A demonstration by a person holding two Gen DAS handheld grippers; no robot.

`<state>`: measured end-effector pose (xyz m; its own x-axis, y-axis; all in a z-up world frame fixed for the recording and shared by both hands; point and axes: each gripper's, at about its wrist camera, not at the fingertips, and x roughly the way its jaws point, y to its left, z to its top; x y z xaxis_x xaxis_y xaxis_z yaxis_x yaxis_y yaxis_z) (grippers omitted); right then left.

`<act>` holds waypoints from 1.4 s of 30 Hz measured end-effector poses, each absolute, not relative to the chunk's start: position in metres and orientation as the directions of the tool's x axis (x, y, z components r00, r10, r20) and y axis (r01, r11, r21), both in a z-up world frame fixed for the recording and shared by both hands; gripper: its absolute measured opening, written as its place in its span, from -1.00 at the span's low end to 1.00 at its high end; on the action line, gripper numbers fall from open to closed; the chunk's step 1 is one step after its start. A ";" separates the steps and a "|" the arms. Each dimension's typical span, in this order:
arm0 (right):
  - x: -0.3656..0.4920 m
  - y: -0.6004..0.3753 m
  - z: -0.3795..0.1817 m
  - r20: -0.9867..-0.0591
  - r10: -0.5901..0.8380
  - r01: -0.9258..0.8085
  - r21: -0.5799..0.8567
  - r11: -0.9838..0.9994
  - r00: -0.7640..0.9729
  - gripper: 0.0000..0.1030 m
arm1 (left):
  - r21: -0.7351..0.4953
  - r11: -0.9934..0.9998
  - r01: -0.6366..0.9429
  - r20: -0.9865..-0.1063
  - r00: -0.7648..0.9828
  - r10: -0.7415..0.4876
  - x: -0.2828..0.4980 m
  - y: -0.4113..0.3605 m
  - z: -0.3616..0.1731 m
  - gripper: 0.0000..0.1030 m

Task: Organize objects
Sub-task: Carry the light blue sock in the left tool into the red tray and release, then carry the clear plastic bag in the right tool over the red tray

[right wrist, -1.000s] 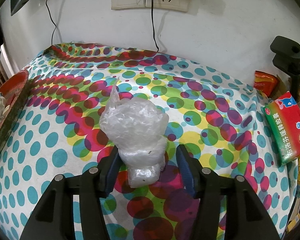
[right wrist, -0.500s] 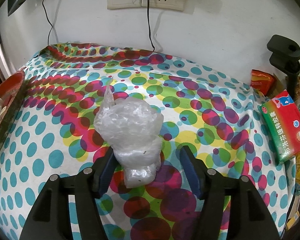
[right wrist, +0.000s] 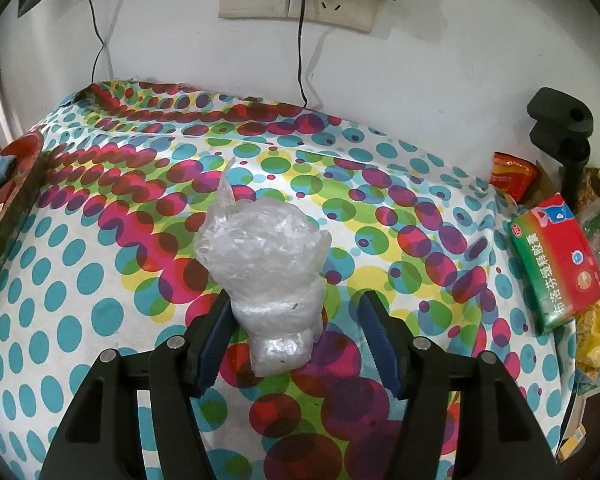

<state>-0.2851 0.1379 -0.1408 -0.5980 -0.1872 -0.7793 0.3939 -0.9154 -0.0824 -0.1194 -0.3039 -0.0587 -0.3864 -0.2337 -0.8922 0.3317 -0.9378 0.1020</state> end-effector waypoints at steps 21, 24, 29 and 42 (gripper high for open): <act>-0.269 0.087 -0.124 -0.809 -0.163 0.355 -0.061 -0.933 -0.566 -0.38 | 0.100 -0.950 0.294 -0.876 -0.427 -0.224 -0.093 -0.269 -0.072 0.05; -0.266 0.071 -0.114 -0.803 -0.183 0.364 -0.045 -0.930 -0.567 -0.38 | 0.073 -0.957 0.281 -0.875 -0.443 -0.197 -0.090 -0.267 -0.067 0.05; -0.253 0.055 -0.095 -0.790 -0.214 0.389 -0.033 -0.921 -0.574 -0.38 | 0.077 -0.962 0.261 -0.865 -0.462 -0.195 -0.086 -0.258 -0.057 0.05; -0.227 0.025 -0.060 -0.764 -0.294 0.447 0.007 -0.895 -0.575 -0.37 | 0.063 -0.972 0.225 -0.866 -0.472 -0.165 -0.056 -0.251 -0.053 0.05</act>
<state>-0.2273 0.0252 -0.0597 -0.5749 -0.2935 -0.7638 0.4468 -0.8946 0.0074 -0.0558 -0.2506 -0.0535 -0.4716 -0.1653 -0.8662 0.2255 -0.9722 0.0628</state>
